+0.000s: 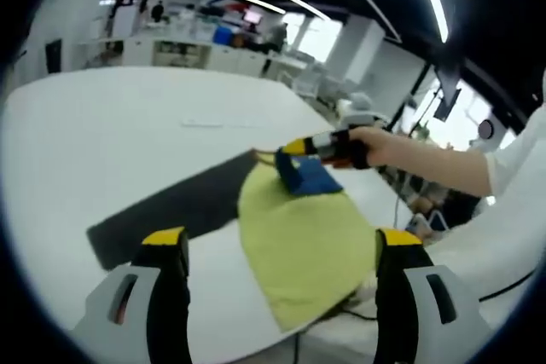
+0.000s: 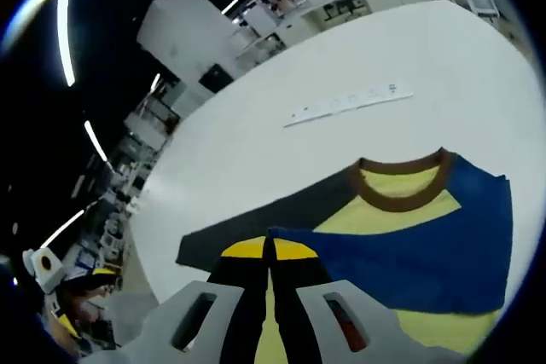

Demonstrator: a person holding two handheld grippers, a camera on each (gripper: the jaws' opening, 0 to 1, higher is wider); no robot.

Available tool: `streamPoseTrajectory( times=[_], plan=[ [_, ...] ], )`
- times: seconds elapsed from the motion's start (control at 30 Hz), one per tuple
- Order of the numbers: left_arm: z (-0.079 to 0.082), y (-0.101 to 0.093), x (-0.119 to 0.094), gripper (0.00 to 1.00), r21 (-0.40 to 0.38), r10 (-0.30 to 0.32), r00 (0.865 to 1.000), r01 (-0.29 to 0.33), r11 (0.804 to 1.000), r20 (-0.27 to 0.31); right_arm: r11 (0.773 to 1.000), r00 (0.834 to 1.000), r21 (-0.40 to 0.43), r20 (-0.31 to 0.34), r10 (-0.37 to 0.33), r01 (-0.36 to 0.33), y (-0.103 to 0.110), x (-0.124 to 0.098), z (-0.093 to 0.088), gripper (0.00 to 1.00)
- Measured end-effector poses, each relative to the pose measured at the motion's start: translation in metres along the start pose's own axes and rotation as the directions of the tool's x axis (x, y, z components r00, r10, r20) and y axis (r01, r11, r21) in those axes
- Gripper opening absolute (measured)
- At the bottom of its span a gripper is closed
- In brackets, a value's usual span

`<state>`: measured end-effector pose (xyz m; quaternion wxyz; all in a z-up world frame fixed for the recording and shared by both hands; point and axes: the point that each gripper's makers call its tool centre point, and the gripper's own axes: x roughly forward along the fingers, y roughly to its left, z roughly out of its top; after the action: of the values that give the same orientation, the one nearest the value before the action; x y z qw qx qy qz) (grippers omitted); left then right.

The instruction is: Fold the garment on the visible template until the final outline fits inside the template.

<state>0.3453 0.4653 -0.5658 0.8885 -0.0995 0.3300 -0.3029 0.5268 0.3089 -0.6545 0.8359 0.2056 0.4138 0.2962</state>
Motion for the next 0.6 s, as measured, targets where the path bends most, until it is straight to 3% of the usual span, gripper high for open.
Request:
streamPoseTrajectory(
  times=[0.6],
  plan=[
    [-0.005, 0.014, 0.003, 0.86, -0.041, -0.001, 1.000, 0.001, 0.999, 0.004, 0.998, 0.997, 0.049, -0.062, -0.039, 0.043, -0.007, 0.043, -0.023, 0.02]
  ],
)
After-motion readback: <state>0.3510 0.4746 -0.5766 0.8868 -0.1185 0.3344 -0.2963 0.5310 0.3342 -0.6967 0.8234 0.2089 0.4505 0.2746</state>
